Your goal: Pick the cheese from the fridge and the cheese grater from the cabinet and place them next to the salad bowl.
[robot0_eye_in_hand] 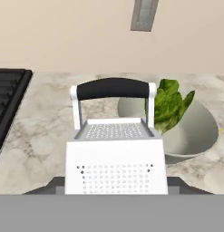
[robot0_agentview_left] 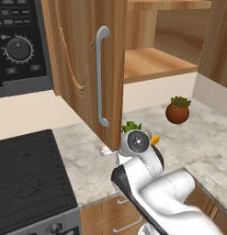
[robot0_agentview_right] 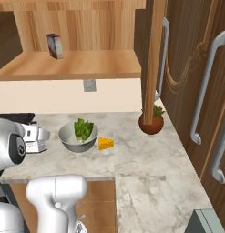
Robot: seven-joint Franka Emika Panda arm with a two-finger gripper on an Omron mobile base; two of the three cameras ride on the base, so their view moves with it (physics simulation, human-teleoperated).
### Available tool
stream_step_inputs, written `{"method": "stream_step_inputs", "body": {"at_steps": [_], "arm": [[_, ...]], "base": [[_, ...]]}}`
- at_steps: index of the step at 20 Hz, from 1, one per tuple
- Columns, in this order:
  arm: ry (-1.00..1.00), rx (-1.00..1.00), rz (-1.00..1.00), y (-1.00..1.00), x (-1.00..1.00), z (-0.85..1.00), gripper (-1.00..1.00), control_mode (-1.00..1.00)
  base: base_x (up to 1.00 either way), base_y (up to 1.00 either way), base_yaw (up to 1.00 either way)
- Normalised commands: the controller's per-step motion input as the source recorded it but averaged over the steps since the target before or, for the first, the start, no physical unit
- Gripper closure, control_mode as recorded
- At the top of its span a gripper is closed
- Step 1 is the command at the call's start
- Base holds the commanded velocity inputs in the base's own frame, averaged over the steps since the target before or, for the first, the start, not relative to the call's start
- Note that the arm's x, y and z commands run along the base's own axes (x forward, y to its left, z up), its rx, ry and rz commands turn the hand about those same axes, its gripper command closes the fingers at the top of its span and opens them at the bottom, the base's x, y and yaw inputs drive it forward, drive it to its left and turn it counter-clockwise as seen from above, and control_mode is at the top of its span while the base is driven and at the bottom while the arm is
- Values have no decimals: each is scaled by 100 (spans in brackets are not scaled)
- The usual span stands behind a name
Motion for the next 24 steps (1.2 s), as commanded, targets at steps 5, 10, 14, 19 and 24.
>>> {"method": "stream_step_inputs", "body": {"at_steps": [5, 10, 14, 19, 24], "arm": [[-18, 10, 4, 9, 24, -84, 100, -100], [-22, 0, -2, 0, 24, -36, 100, -100], [-10, 1, -6, 0, 22, -26, 100, -100], [-2, 11, -4, -13, 9, -35, 100, -100], [0, 20, 0, -57, 3, -61, 100, -100]], "base": [[0, 0, 0], [0, 0, 0], [0, 0, 0], [0, 0, 0], [0, 0, 0]]}}
